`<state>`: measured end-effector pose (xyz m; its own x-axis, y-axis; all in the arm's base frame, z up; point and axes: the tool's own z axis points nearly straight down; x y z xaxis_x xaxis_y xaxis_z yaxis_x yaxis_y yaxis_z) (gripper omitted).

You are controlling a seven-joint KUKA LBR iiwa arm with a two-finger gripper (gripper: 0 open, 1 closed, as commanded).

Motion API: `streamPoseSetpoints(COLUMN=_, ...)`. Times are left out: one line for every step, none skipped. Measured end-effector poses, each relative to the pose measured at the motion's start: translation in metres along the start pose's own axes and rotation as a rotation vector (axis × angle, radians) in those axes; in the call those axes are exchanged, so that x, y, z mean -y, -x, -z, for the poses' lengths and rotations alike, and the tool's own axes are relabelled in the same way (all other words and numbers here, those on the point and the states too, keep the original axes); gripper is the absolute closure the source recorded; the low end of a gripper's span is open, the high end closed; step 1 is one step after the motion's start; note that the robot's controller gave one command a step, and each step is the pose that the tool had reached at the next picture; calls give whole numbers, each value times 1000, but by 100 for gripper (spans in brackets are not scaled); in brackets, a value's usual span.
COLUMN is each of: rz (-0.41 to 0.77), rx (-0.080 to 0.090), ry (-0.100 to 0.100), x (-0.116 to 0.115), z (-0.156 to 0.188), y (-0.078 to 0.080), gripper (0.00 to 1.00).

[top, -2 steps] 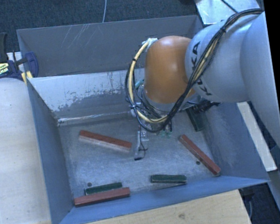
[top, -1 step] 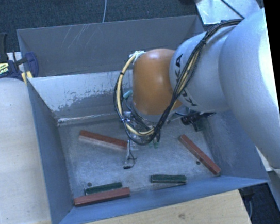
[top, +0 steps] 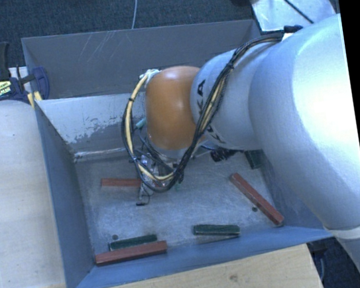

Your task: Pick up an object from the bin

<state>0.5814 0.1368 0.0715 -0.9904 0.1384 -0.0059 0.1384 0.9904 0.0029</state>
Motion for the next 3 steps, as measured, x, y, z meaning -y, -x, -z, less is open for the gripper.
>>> streamPoseSetpoints(rz=0, rx=0, ry=0, x=0, z=0, y=0, gripper=100)
streamPoseSetpoints(rz=49, rx=-5, ry=-2, x=-3, z=-1, y=16, gripper=100)
streamPoseSetpoints(rz=57, rx=-2, ry=-1, x=1, z=147, y=10, gripper=100)
